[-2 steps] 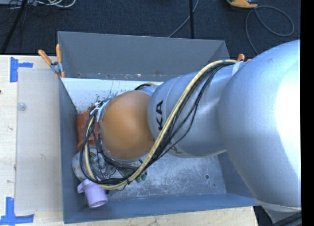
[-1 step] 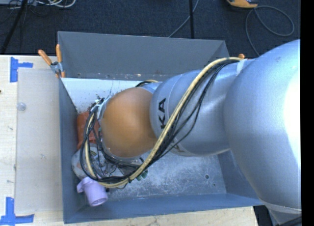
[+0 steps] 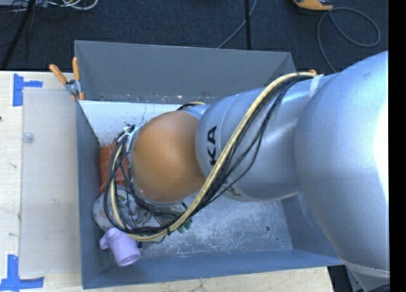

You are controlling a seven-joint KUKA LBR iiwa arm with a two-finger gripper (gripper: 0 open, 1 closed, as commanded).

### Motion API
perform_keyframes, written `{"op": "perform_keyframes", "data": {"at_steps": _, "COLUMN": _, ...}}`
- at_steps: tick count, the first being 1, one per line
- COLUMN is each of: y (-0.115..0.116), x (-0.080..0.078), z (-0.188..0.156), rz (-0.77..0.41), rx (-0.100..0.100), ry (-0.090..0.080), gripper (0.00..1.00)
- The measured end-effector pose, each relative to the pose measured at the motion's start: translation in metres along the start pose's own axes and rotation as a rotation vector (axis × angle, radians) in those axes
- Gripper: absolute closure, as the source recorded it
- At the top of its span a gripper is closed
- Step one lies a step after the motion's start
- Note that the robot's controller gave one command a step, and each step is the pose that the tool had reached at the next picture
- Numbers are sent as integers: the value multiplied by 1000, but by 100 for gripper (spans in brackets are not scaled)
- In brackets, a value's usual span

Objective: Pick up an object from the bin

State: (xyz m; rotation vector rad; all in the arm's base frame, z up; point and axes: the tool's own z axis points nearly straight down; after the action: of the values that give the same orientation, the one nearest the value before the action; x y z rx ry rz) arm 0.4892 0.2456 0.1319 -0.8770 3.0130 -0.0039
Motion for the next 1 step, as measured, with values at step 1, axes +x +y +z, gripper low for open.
{"op": "perform_keyframes", "data": {"at_steps": 1, "y": 0, "x": 1, "z": -8, "rz": 0, "rx": -1, "ry": 1, "gripper": 100}}
